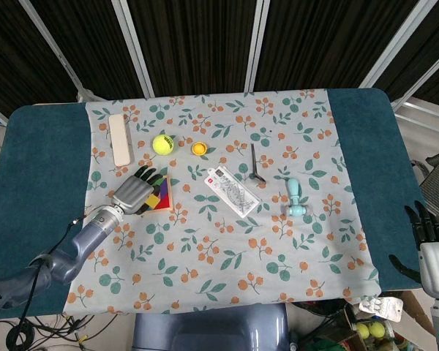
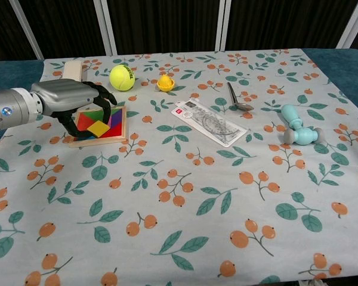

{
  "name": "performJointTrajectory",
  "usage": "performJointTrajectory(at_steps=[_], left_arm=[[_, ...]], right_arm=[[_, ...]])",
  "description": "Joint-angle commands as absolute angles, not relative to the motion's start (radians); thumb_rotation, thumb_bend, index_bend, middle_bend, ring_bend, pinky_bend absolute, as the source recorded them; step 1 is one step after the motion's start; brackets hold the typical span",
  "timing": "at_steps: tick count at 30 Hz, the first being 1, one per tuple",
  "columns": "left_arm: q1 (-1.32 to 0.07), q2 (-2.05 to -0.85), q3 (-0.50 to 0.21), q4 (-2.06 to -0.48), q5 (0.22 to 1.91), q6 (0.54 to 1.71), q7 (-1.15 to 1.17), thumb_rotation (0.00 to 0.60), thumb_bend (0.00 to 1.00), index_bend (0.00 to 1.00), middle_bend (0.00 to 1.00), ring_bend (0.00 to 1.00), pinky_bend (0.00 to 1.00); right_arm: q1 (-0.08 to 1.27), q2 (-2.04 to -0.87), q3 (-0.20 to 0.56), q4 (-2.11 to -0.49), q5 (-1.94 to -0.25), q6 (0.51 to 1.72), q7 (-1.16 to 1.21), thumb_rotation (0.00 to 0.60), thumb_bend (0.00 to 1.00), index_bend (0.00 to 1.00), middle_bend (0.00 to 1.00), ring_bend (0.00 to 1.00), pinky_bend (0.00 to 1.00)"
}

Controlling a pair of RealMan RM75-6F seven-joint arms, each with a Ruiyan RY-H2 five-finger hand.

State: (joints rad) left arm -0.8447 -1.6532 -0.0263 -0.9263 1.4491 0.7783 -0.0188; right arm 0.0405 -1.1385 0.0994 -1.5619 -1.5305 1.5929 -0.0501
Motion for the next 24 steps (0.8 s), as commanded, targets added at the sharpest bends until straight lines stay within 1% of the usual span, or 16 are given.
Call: performJointTrajectory(at_steps=[1, 24], left_arm=[[-0.844, -1.652, -0.027, -0.929, 1.449, 0.778, -0.021, 0.6, 0.38, 0.47, 0.11, 0.0, 0.0], [-0.842, -1.64, -0.036, -0.954, 1.44, 0.782, 0.0, 0.6, 0.38, 0.46, 0.11, 0.0, 0.0]], right_arm=[[0.04, -1.139, 0.099, -1.562, -1.531, 1.593, -0.05, 0.6, 0.08, 0.0, 0.0, 0.1, 0.23], [0.04, -1.138, 0.1, -1.561, -1.529, 1.593, -0.049, 0.6, 0.08, 0.0, 0.0, 0.1, 0.23]])
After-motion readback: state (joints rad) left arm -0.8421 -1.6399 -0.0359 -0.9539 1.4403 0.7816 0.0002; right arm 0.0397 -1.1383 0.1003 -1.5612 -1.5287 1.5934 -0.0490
